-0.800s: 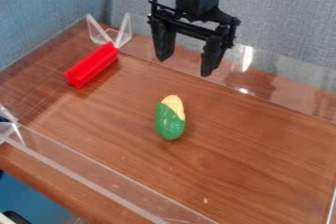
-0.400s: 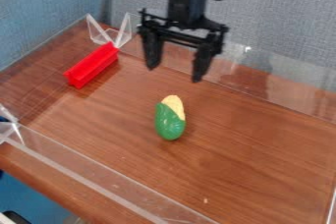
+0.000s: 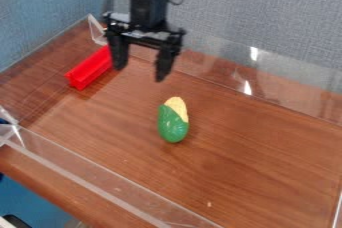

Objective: Put the red object to the right side of the table

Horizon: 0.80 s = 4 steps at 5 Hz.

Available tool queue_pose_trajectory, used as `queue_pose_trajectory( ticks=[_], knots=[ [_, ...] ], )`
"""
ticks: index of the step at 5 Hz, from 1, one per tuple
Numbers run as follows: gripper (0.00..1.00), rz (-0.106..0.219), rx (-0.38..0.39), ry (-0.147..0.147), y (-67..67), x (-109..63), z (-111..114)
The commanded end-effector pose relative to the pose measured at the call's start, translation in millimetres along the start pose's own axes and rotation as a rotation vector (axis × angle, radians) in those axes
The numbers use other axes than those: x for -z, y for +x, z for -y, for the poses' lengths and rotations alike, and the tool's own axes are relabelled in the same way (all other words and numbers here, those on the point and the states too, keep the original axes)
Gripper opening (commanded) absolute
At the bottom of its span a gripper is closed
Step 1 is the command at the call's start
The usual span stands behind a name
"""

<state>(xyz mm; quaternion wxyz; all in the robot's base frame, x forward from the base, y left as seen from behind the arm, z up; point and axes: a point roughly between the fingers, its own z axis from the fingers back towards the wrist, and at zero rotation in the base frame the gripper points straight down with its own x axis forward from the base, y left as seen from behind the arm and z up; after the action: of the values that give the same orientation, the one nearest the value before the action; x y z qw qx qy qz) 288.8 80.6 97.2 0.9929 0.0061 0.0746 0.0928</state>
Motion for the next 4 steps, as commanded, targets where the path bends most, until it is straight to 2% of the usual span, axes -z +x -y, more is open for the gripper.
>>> queue_pose_trajectory(
  ticks=[1, 2, 4],
  knots=[
    [1.0, 0.075, -0.022, 0.014, 13.9, -17.1, -28],
    [1.0, 0.08, -0.022, 0.02, 18.4, -13.4, -39],
    [1.0, 0.066, -0.113, 0.043, 35.9, 9.1, -58]
  ],
)
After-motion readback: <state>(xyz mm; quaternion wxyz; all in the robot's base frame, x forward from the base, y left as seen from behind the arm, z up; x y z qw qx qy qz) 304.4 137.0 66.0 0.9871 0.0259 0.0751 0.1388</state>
